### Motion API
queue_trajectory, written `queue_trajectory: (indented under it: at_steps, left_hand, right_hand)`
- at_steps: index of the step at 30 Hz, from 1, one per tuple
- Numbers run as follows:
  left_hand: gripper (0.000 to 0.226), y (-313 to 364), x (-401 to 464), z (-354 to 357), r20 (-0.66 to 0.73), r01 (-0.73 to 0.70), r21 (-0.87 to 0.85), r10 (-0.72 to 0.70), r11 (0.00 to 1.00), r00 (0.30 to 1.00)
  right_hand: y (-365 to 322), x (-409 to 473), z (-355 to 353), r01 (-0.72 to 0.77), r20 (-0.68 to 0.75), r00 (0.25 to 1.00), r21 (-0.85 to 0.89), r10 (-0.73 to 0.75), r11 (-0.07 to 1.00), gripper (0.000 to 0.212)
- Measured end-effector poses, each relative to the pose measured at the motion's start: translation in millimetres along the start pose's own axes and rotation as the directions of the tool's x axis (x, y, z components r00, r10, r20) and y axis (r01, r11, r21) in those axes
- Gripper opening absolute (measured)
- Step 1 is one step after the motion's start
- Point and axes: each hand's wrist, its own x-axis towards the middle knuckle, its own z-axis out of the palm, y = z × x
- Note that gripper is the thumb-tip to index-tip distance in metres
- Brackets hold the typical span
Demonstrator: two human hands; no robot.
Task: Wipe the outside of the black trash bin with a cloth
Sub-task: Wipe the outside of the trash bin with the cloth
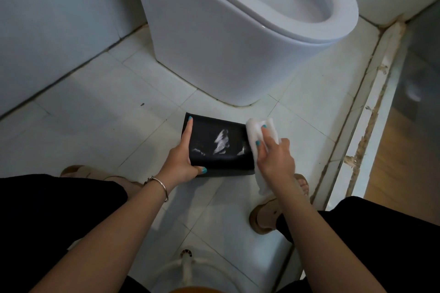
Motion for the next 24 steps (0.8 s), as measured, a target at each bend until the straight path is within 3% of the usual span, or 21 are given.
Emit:
queue_trajectory:
  at_steps: [5,11,16,21,24]
  left_hand:
    - [0.134,-0.1,0.7,3.4,-0.005,-0.026,-0.004,0.026,1.000,1.000]
    - [0.132,-7.4,-1.4,-3.7,0.031,-0.048,-0.085,0.051,0.995,0.998]
    - [0.129,-5.8,3.2,-7.5,0.060,-0.068,-0.078,0.073,0.995,0.996]
    - [0.126,-8.6,1.6,-5.0,0.045,-0.072,-0.095,0.076,0.993,0.996]
    - [0.126,-9.2,1.7,-2.5,0.026,-0.070,-0.101,0.073,0.992,0.997]
  right_hand:
    - [-16.3,-10.5,11.2,-0.130,-0.061,0.989,0.073,0.134,0.989,0.046]
    - [-15.1,-22.1,13.4,0.030,0.022,0.999,0.117,-0.033,0.993,0.047]
    - [14.0,-0.7,0.0,-0.094,0.003,0.996,0.138,0.094,0.986,0.046]
    - [-1.1,-9.2,9.5,-0.143,-0.043,0.988,0.112,0.148,0.983,0.046]
    - [-21.1,-24.7,15.4,-0.041,-0.043,0.998,0.074,0.044,0.996,0.046]
